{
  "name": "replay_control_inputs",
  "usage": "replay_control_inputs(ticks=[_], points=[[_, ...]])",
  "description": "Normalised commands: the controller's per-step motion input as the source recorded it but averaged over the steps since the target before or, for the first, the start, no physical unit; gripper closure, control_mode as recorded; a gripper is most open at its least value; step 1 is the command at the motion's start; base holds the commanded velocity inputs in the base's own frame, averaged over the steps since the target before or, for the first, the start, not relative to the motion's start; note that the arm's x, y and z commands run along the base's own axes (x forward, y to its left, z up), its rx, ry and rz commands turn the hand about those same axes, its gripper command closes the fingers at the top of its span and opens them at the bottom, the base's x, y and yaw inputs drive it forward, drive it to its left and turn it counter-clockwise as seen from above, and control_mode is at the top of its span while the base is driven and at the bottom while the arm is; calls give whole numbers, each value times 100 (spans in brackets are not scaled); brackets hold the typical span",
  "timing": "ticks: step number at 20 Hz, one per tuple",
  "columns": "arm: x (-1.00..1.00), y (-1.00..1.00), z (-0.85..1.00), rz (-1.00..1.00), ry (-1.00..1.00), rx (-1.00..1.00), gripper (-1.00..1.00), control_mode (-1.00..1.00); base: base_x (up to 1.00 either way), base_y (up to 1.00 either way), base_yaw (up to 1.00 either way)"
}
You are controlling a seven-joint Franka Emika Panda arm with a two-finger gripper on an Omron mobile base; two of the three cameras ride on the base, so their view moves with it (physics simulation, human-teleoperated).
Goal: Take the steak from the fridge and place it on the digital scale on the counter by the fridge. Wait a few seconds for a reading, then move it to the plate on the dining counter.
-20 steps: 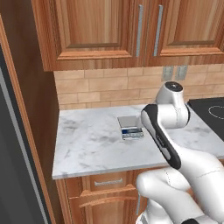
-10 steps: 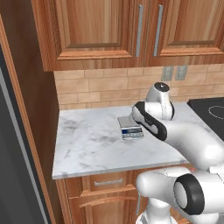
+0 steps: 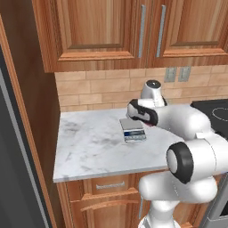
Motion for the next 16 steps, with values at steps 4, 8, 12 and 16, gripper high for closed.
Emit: replay_control_inputs(ticks=[4,8,12,16], points=[[53,5,-42,2,0,-5,100,-100,0,0,0],[40,3,-54,4,0,-4,100,-100,0,0,0],[38,0,-37,2,0,-2,100,-100,0,0,0],[26,1,-21,1,0,-2,100,-100,0,0,0]])
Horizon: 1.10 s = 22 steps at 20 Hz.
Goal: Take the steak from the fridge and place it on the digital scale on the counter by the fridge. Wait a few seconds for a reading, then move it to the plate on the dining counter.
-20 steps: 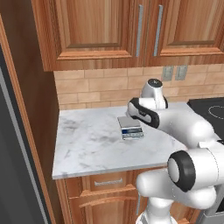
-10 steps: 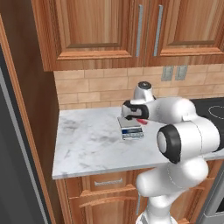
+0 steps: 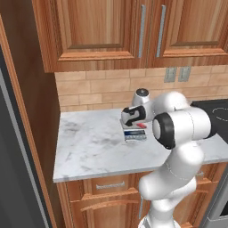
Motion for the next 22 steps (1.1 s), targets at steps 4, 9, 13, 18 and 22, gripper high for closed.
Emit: replay_control_inputs(ticks=[4,9,13,18,22], points=[[32,4,-18,1,0,-1,100,-100,0,0,0],[31,8,-16,2,-1,-1,100,-100,0,0,0],[2,15,-5,2,-1,-1,-100,-100,0,0,0],[-14,14,0,1,-5,0,-100,-100,0,0,0],[-29,2,2,0,-14,0,-100,-100,0,0,0]])
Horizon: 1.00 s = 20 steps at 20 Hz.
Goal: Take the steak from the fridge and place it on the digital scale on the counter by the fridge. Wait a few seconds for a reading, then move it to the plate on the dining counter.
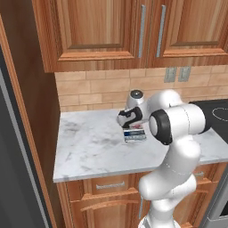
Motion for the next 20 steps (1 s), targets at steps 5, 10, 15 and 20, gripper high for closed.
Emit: replay_control_inputs(ticks=[5,10,15,20], points=[[-22,2,5,0,-15,0,-100,-100,0,0,0],[-46,19,31,1,-19,0,-100,-100,0,0,0],[-53,17,48,1,-18,0,-100,-100,0,0,0],[-40,1,36,0,-6,0,-100,-100,0,0,0]])
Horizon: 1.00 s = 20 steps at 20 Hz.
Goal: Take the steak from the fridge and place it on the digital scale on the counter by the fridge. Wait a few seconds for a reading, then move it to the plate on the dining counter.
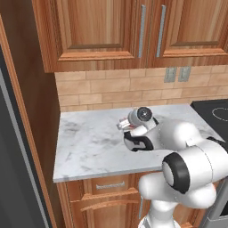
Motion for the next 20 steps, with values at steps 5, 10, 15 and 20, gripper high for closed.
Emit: replay_control_inputs(ticks=[5,10,15,20], points=[[-26,0,14,0,0,0,-100,-100,0,0,0],[-6,0,7,0,0,0,-100,-100,0,0,0],[-1,0,11,0,0,0,-100,-100,0,0,0],[-4,0,7,0,0,0,-100,-100,0,0,0]])
